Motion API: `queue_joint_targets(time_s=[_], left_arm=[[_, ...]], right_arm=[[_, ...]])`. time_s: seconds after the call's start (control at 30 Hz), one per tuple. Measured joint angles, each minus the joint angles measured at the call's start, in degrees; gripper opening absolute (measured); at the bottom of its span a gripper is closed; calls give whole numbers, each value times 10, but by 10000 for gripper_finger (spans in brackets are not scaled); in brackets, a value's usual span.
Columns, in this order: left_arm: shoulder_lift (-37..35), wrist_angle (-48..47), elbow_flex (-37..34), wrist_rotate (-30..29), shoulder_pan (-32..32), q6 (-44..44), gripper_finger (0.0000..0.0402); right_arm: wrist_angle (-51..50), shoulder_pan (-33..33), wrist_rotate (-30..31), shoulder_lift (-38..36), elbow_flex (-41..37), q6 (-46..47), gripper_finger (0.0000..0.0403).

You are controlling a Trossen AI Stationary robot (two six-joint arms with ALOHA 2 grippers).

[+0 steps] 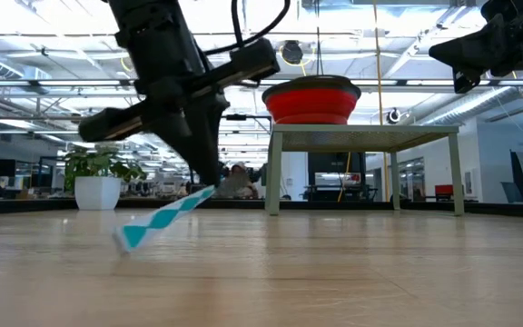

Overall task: Pick & Place Fruit
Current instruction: Put the white table knife on the shelf

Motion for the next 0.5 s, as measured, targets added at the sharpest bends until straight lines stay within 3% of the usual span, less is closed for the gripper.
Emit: queue_joint_targets(time_s=[0.5], left_arm=[[-2,-8,-3,-12,3,0,0]], right_arm=[[0,0,0,0,0,0,0]])
